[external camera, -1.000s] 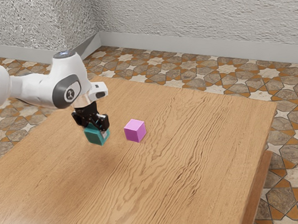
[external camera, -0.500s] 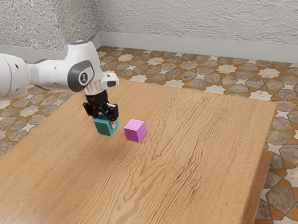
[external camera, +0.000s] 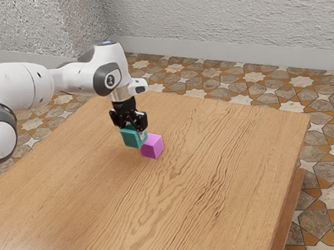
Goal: Pick up the blue block with one arm, and put the blue block on the pink block with one arm
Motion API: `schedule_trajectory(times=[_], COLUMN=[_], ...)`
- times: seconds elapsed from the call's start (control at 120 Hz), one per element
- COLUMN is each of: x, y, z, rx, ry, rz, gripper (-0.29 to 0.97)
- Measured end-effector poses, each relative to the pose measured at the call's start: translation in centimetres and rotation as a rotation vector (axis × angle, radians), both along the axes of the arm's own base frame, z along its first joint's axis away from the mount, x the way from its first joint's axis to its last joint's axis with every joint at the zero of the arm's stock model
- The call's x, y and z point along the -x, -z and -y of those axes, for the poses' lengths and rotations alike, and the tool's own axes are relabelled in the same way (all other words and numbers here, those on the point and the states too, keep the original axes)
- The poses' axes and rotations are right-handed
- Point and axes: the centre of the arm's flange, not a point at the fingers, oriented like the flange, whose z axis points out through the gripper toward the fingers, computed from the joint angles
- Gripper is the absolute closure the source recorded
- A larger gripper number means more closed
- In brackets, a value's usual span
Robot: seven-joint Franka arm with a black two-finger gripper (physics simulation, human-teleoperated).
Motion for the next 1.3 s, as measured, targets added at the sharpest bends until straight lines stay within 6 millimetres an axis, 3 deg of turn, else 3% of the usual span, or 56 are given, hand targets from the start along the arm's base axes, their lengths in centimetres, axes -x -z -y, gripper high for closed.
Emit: schedule_trajectory(times=[0.183,0.383,0.55,0.683,0.942,1.3], x=[-1.7,-2.7,-3.8,-4.7,-4.7,-5.0], y=[-0.6,0.5,-0.5,-0.3,0.4,1.1], z=[0.1,0.3,0.0,0.4,1.7,1.8], rx=[0.004,0.008,0.007,0.008,-0.002,-0.022], ry=[-0.028,-0.047,-0.064,-0.061,-0.044,-0.009], rz=[0.01,-0.012,0.007,0.002,-0.03,-0.032], gripper=[0.29,0.3,0.29,0.29,0.29,0.29])
